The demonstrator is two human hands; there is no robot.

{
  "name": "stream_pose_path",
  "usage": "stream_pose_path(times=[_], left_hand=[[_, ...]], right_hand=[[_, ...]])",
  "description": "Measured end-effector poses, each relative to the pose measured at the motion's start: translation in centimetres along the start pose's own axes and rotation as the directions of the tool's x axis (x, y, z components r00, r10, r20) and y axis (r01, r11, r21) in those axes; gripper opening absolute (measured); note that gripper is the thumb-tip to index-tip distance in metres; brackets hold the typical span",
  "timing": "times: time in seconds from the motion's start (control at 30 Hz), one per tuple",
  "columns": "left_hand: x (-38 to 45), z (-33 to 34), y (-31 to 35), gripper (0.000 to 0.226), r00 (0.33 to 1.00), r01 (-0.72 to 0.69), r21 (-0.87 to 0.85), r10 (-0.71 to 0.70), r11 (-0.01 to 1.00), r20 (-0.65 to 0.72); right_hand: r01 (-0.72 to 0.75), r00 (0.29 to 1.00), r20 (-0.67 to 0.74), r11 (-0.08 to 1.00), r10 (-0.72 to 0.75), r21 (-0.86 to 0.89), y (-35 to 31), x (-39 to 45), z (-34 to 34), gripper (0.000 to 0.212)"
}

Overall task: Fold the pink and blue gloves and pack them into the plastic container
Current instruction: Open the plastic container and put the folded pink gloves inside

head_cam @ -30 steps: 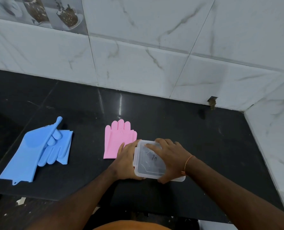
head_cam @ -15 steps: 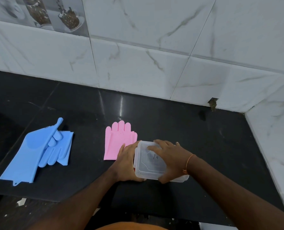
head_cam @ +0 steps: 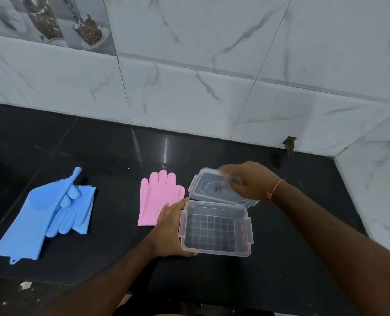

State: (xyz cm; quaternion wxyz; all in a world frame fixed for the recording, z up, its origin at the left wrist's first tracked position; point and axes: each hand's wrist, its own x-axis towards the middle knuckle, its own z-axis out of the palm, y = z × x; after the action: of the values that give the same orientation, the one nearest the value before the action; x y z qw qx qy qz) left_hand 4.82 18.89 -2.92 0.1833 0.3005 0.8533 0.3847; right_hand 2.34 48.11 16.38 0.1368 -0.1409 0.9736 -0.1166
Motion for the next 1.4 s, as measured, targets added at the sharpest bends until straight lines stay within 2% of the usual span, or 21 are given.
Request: stream_pose_path(times=[0.1,0.2,0.3,0.37,0.5,0.6,0.67,0.73,0.83,0.9,0.97,1.07,1.13,1.17,1.2,1.27,1.33,1.4], left_hand=[[-0.2,-0.3,0.0,0.139,0.998,0.028,0.002,-0.028,1.0,0.047],[-0.3,-0.7,0.2,0.136,0.997,0.038,-0.016,-0.037,0.999,0.063],[-0.7,-1.4,0.1,0.139,0.995,0.048,-0.008,-0.047,0.999,0.086],[-1.2,-1.9,0.1,0.141,0.995,0.046,0.017,-0.047,0.999,0.086],[-1.8,-2.5,-0.1,0.147,0.995,0.053,0.049,-0.057,0.997,0.083],[-1.8,-2.9,-0.2,0.148,0.993,0.067,0.077,-0.074,0.995,0.095],[-1.9,-3.2,-0.2,0.149,0.992,0.065,0.091,-0.075,0.994,0.106],[-2.1,-3.6,-0.3,0.149,0.991,0.046,0.102,-0.058,0.994,0.119],[-2.4,-4.5,-0.3,0.15,0.99,0.018,0.098,-0.031,0.995,0.136],[-2.6,-5.4,-0.3,0.148,0.99,0.019,0.077,-0.03,0.997,0.135],[-2.8,-6.3,-0.6,0.131,0.993,0.016,0.034,-0.02,0.999,0.121],[-2.9,-7.2,-1.2,0.082,0.998,0.024,0.029,-0.022,0.999,-0.053],[-2.5,-7.7,-1.3,0.061,0.967,0.149,0.008,-0.144,0.989,-0.211],[-2.3,-7.9,-1.4,0.057,0.936,0.222,-0.007,-0.215,0.975,-0.28],[-2.0,-8.2,-1.6,0.058,0.899,0.289,-0.014,-0.277,0.957,-0.338],[-1.4,-8.6,-2.3,0.066,0.822,0.417,-0.068,-0.409,0.906,-0.396],[-0.9,-9.2,-2.8,0.081,0.718,0.563,-0.23,-0.608,0.794,-0.339],[-0.5,-9.5,-3.3,0.094,0.639,0.656,-0.334,-0.734,0.676,-0.23]], right_hand=[[-0.151,0.987,-0.033,0.985,0.155,0.082,3.6,0.7,0.3,0.039],[-0.348,0.931,-0.014,0.899,0.365,0.267,8.2,0.5,1.5,0.033],[-0.559,0.809,0.105,0.702,0.578,0.441,12.3,-1.2,3.6,0.026],[-0.65,0.723,0.2,0.552,0.662,0.522,14.3,-3.1,5.6,0.025],[-0.715,0.584,0.286,0.314,0.76,0.624,16.3,-6.6,10.0,0.026],[-0.708,0.466,0.28,0.164,0.839,0.686,16.9,-8.1,12.4,0.027],[-0.705,0.415,0.24,0.143,0.878,0.695,17.0,-8.6,13.4,0.023],[-0.749,0.385,0.142,0.219,0.912,0.626,16.9,-9.1,13.9,0.02],[-0.812,0.383,0.031,0.321,0.923,0.487,16.2,-10.1,14.3,0.019],[-0.825,0.366,0.021,0.314,0.931,0.47,15.8,-10.4,14.4,0.021],[-0.841,0.349,0.035,0.297,0.936,0.453,15.5,-10.7,14.0,0.023],[-0.852,0.383,-0.01,0.357,0.924,0.384,14.2,-9.7,12.7,0.033],[-0.798,0.467,-0.155,0.49,0.871,0.351,12.6,-7.5,11.2,0.037],[-0.735,0.527,-0.227,0.574,0.819,0.361,11.4,-5.9,10.5,0.035],[-0.66,0.594,-0.268,0.649,0.759,0.378,10.0,-4.0,9.7,0.032],[-0.528,0.733,-0.247,0.759,0.634,0.38,6.5,-0.1,8.5,0.024],[-0.443,0.835,-0.174,0.825,0.522,0.349,2.5,3.7,7.8,0.02],[-0.419,0.896,-0.04,0.871,0.443,0.257,-1.5,7.3,7.9,0.032]])
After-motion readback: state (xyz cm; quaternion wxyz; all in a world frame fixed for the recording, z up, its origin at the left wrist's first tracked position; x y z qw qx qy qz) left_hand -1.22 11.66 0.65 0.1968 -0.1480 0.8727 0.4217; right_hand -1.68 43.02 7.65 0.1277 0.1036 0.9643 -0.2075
